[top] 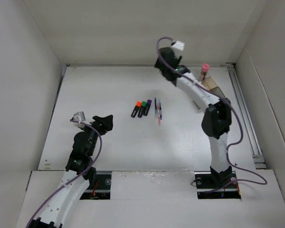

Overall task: Sort the stationery into containers
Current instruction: Pick up the stationery from the center of the board, then place the stationery in the storage box.

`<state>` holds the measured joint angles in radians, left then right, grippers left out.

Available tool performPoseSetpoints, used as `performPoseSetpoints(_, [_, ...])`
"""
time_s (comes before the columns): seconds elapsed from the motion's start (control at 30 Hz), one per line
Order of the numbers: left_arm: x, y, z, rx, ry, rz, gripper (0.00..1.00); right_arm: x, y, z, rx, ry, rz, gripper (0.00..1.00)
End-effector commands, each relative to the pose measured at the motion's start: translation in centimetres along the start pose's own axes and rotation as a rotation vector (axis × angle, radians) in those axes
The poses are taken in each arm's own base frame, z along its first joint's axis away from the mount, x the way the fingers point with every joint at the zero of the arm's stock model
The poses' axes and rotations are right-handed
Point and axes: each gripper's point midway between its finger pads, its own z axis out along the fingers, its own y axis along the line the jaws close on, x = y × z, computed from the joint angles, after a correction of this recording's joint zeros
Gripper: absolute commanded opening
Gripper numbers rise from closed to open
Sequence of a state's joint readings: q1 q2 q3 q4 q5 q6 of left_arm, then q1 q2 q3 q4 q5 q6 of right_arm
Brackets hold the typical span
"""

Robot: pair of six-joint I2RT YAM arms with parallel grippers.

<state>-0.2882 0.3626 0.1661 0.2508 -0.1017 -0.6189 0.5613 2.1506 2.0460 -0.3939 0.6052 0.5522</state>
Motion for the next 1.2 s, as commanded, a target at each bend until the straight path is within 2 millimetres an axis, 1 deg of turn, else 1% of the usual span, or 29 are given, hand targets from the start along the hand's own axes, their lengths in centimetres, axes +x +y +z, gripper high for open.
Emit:
performPoseSetpoints(0.0, [-1.6,-2.0,0.1,0.07,-0.041,-0.012,0.82,-7.8,-8.6,1.2,0.173,-0.16,0.133,0.48])
performPoseSetpoints(0.03, [-1.5,-2.0,0.1,0.07,-0.041,-0.012,0.82,-7.8,-9.9,1.7,0.197,-0.158,0.135,0.48])
performPoseSetpoints(0.07, [-1.4,-2.1,0.0,0.077,-0.035,-0.012,0.82,-8.4,-11.2,1.8,0.224,-0.169,0.142,0.48])
performPoseSetpoints(0.1, [-1.4,-2.1,0.0,0.077,-0.035,-0.012,0.82,-9.0,-13.0,2.5,0.256,-0.178,0.154,0.48])
performPoseSetpoints(0.17, [-1.8,-2.1,0.0,0.076,-0.049,-0.014,0.82,-9.1,-14.8,3.1,0.28,-0.173,0.169,0.48])
performPoseSetpoints(0.2, [-1.7,-2.1,0.1,0.074,-0.046,-0.013,0.82,-9.7,-16.4,3.5,0.307,-0.182,0.179,0.48])
performPoseSetpoints(0.23, [-1.5,-2.0,0.2,0.068,-0.038,-0.012,0.82,-9.5,-16.8,4.3,0.307,-0.172,0.182,0.48])
performPoseSetpoints(0.27, [-1.5,-1.9,0.2,0.068,-0.038,-0.012,0.82,-9.3,-17.3,4.7,0.311,-0.158,0.179,0.48])
performPoseSetpoints(0.3, [-1.4,-2.1,0.2,0.076,-0.031,-0.011,0.82,-8.7,-17.7,5.4,0.315,-0.141,0.183,0.48])
performPoseSetpoints(0.33, [-1.4,-2.1,0.2,0.076,-0.031,-0.011,0.82,-8.9,-18.2,5.5,0.324,-0.144,0.187,0.48])
performPoseSetpoints(0.37, [-1.0,-1.8,0.2,0.07,-0.024,-0.01,0.82,-8.3,-18.4,6.0,0.33,-0.133,0.181,0.48])
performPoseSetpoints(0.4, [-1.2,-2.0,0.2,0.077,-0.033,-0.012,0.82,-8.2,-18.2,6.0,0.32,-0.127,0.181,0.48])
performPoseSetpoints(0.43, [-1.0,-1.8,0.3,0.071,-0.026,-0.01,0.82,-7.2,-18.8,6.7,0.327,-0.105,0.175,0.48])
performPoseSetpoints(0.47, [-0.8,-1.7,0.4,0.064,-0.016,-0.009,0.82,-6.6,-18.8,7.1,0.325,-0.09,0.17,0.48])
performPoseSetpoints(0.5, [-0.9,-1.8,0.4,0.069,-0.023,-0.01,0.82,-6.6,-18.8,7.1,0.324,-0.092,0.182,0.48])
performPoseSetpoints(0.53, [-0.9,-1.8,0.4,0.069,-0.023,-0.01,0.82,-6.0,-18.6,7.2,0.309,-0.076,0.189,0.48])
performPoseSetpoints(0.57, [-0.9,-1.8,0.4,0.069,-0.023,-0.01,0.82,-5.0,-18.9,7.7,0.317,-0.061,0.181,0.48])
performPoseSetpoints(0.63, [-1.0,-1.9,0.5,0.071,-0.026,-0.01,0.82,-4.6,-18.8,7.8,0.309,-0.054,0.181,0.49])
performPoseSetpoints(0.7, [-0.8,-1.7,0.6,0.064,-0.017,-0.009,0.82,-3.6,-18.8,8.4,0.308,-0.036,0.191,0.49])
performPoseSetpoints(0.83, [-0.8,-1.7,0.6,0.064,-0.017,-0.009,0.82,-1.3,-19.6,8.6,0.33,0.002,0.179,0.49])
performPoseSetpoints(0.87, [-0.8,-1.7,0.6,0.064,-0.017,-0.009,0.82,-1.5,-19.5,8.7,0.326,-0.007,0.184,0.51])
performPoseSetpoints(0.93, [-0.8,-1.7,0.6,0.064,-0.017,-0.009,0.82,-1.1,-19.6,8.7,0.33,-0.002,0.192,0.51])
performPoseSetpoints(1.0, [-0.7,-1.8,0.6,0.072,-0.011,-0.009,0.82,0.0,-20.1,8.8,0.342,0.019,0.181,0.52])
performPoseSetpoints(1.07, [-0.7,-1.8,0.6,0.072,-0.011,-0.009,0.82,-0.2,-20.1,8.6,0.338,0.013,0.184,0.55])
performPoseSetpoints(1.1, [-0.7,-1.8,0.6,0.072,-0.011,-0.009,0.82,0.2,-20.2,8.8,0.342,0.02,0.18,0.58])
performPoseSetpoints(1.13, [-0.5,-1.7,0.7,0.066,-0.004,-0.017,0.82,-0.2,-20.1,8.7,0.341,0.018,0.181,0.59])
performPoseSetpoints(1.17, [-0.5,-1.7,0.7,0.066,-0.004,-0.017,0.82,0.1,-20.1,8.9,0.347,0.027,0.176,0.59])
